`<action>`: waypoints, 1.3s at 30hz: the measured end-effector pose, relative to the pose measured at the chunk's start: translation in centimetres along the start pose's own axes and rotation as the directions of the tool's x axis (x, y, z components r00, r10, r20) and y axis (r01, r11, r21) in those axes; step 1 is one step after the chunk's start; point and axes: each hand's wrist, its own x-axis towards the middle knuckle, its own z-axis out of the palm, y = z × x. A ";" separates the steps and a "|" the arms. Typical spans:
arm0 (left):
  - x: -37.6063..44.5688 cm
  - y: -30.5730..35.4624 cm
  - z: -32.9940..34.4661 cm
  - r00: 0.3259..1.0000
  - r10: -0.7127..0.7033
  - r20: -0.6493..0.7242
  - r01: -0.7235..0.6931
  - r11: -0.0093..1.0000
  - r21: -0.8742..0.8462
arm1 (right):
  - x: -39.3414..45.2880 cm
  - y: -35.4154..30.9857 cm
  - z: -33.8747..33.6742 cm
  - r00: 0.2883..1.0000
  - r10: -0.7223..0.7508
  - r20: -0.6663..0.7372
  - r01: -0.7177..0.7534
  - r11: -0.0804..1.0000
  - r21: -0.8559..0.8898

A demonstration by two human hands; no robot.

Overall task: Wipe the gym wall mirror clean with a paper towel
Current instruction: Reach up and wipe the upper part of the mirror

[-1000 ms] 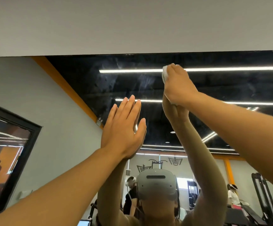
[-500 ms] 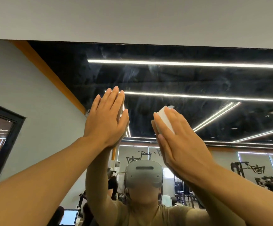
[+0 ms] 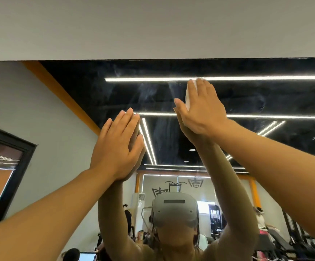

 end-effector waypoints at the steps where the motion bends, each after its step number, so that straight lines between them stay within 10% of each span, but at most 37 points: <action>1: 0.0 0.1 0.0 1.000 -0.001 0.004 0.001 1.000 0.003 | -1.2 0.0 -0.3 1.000 -0.018 0.002 0.018 1.000 0.011; 11: -1.0 1.9 -0.3 0.997 0.056 0.048 -0.056 0.998 -0.005 | -17.7 2.5 0.7 0.963 -0.264 0.044 0.266 0.962 -0.061; 26: -2.0 9.0 2.5 0.998 0.044 0.043 -0.038 0.991 -0.127 | 0.7 5.0 -1.0 1.000 0.001 0.022 -0.002 0.999 0.043; 39: -2.3 9.3 3.0 0.995 0.040 0.095 -0.041 0.999 0.010 | -9.8 6.4 -3.0 0.974 -0.160 0.161 0.131 0.975 0.177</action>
